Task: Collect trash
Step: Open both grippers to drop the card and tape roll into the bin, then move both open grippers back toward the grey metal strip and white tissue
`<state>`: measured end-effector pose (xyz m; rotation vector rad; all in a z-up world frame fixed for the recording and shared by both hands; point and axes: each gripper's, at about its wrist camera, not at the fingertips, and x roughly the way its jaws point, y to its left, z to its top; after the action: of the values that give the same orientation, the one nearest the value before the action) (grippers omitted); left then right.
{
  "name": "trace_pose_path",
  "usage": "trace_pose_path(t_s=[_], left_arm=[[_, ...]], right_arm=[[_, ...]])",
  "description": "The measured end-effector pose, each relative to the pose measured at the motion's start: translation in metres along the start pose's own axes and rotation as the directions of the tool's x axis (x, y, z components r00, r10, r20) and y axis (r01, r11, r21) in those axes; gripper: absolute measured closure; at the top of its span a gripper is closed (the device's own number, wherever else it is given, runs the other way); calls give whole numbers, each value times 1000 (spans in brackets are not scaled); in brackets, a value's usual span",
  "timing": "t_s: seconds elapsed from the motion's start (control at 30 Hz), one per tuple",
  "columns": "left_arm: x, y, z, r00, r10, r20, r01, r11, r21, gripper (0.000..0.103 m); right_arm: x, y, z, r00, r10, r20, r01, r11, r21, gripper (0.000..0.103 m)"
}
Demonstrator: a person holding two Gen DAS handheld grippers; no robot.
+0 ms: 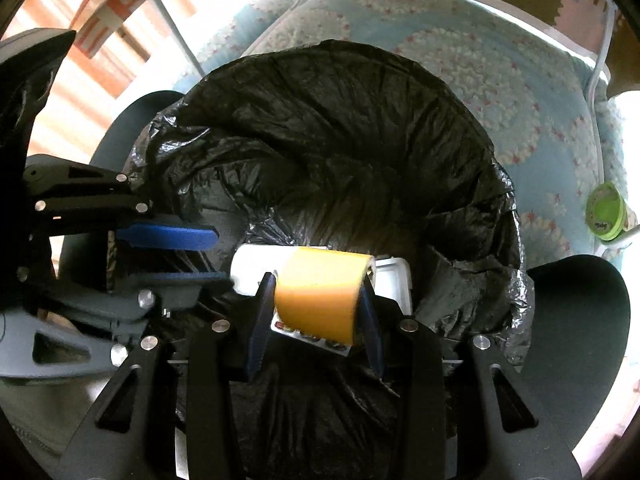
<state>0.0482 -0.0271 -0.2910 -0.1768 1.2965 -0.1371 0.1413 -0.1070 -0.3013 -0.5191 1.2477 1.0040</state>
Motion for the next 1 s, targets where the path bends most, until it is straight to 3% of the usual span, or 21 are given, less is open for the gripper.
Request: trace_pose_path(t_s=[0.07, 0.17, 0.63, 1.0], left_arm=[[-3, -2, 0, 1000, 19, 14, -19, 1000, 8, 57], [-8, 1, 0, 1000, 18, 23, -18, 1000, -6, 53], [-45, 3, 7, 993, 33, 114, -31, 999, -20, 51], [-111, -5, 22, 961, 71, 268, -86, 995, 43, 51]], right_arm=[[-1, 1, 0, 1000, -13, 2, 13, 1000, -6, 57], [-4, 1, -1, 1000, -13, 13, 13, 1000, -2, 54], [-29, 1, -3, 997, -8, 73, 8, 1000, 0, 50], [-90, -3, 10, 976, 12, 216, -17, 1000, 23, 50]])
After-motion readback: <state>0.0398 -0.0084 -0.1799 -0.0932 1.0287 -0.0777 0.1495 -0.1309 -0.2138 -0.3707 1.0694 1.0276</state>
